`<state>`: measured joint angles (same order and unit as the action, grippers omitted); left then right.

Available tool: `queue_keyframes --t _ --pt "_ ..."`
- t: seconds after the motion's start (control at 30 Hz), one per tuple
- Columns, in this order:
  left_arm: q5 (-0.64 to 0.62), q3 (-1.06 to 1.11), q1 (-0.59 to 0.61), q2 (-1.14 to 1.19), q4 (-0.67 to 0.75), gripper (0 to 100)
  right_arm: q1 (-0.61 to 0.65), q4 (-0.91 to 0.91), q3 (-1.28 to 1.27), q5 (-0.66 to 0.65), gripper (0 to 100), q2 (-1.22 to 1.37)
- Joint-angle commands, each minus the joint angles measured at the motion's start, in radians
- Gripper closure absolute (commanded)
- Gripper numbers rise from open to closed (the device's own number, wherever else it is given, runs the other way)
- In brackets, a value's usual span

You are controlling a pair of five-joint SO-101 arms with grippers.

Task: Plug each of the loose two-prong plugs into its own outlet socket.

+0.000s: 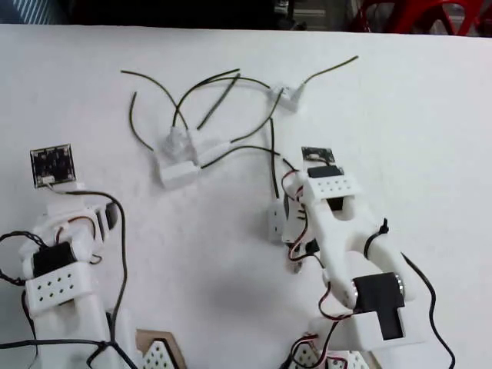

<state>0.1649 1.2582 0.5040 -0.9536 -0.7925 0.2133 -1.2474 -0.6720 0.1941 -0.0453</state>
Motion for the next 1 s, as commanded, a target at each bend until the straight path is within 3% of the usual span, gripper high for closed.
queue_keyframes --t 0.0,0.27,0.43,0.6,0.97 --pt "0.002 -0.003 0.007 -0.033 0.02 74 0.008 -0.019 0.021 -0.002 98.1 -0.007" --pt "0.002 -0.003 0.007 -0.033 0.02 74 0.016 -0.058 0.021 -0.002 98.0 -0.005" --pt "0.002 -0.003 0.007 -0.033 0.02 74 0.018 -0.105 0.021 -0.002 91.6 -0.005" --pt "0.002 -0.003 0.007 -0.033 0.02 74 0.012 -0.111 0.021 -0.002 98.5 -0.007" --pt "0.002 -0.003 0.007 -0.033 0.02 74 0.008 -0.243 0.094 -0.003 98.2 -0.065"
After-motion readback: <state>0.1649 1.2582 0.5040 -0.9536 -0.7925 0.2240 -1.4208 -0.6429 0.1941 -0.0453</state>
